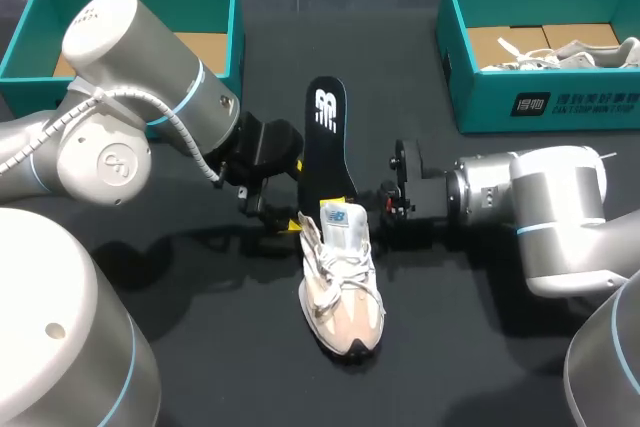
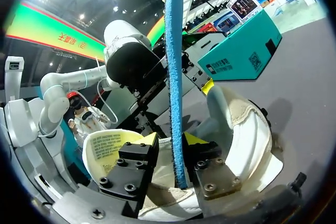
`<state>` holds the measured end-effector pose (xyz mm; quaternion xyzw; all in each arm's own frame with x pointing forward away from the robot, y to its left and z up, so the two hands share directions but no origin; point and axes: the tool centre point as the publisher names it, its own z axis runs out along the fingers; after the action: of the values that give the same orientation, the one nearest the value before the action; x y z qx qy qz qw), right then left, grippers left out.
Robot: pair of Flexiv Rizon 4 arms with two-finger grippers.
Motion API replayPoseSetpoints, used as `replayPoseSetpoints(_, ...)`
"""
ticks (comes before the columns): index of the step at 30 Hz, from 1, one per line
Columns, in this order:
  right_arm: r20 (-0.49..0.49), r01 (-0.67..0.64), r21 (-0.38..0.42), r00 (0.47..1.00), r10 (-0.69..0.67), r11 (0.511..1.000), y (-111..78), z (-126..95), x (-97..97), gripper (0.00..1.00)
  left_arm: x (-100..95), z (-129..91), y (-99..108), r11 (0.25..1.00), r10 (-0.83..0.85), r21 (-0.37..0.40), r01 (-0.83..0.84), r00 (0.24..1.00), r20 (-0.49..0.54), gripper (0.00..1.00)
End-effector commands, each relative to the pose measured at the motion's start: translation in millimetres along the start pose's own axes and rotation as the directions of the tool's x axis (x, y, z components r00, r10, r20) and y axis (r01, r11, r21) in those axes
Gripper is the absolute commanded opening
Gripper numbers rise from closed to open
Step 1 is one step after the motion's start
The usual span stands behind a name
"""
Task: Take the shoe out of the shoebox, open the shoe tongue, remove and reinsert the insole, then place the shoe into the shoebox
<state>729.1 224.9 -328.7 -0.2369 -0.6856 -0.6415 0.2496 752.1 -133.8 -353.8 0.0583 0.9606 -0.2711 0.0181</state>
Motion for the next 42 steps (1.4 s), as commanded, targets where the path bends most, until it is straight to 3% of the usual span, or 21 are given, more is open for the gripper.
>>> replayPoseSetpoints(1,0.005,0.005,0.004,1.0,-0.005,1.0,0.6,1.2,0.5,0.31,0.4,0.1,0.1,1.0,0.001,0.0,-0.001,1.0,0.0,1.0)
replayPoseSetpoints(22,0.024,0.055,0.036,0.998,-0.056,0.998,17.6,2.3,10.5,0.33,0.4,0.1,0.1,1.0,0.001,0.0,-0.001,1.0,0.0,1.0)
replayPoseSetpoints(33,0.021,0.085,0.058,0.996,-0.086,0.995,38.4,1.5,8.9,0.36,0.4,0.1,0.1,1.0,0.001,0.0,-0.001,1.0,0.0,1.0)
replayPoseSetpoints(35,0.016,0.081,0.054,0.996,-0.082,0.995,42.8,0.1,6.2,0.31,0.4,0.1,0.1,1.0,0.001,0.0,-0.001,1.0,0.0,1.0)
replayPoseSetpoints(36,0.014,0.078,0.053,0.997,-0.079,0.996,44.6,-0.3,4.4,0.19,0.4,0.1,0.1,1.0,0.001,0.0,-0.001,1.0,0.0,1.0)
replayPoseSetpoints(37,0.012,0.073,0.053,0.997,-0.074,0.996,45.9,-0.3,2.6,0.0,0.4,0.1,0.1,1.0,0.001,0.0,-0.001,1.0,0.0,1.0)
replayPoseSetpoints(42,0.002,0.034,0.054,0.999,-0.034,0.998,40.8,0.6,-6.9,0.0,0.4,0.1,0.1,1.0,0.001,0.0,-0.001,1.0,0.0,1.0)
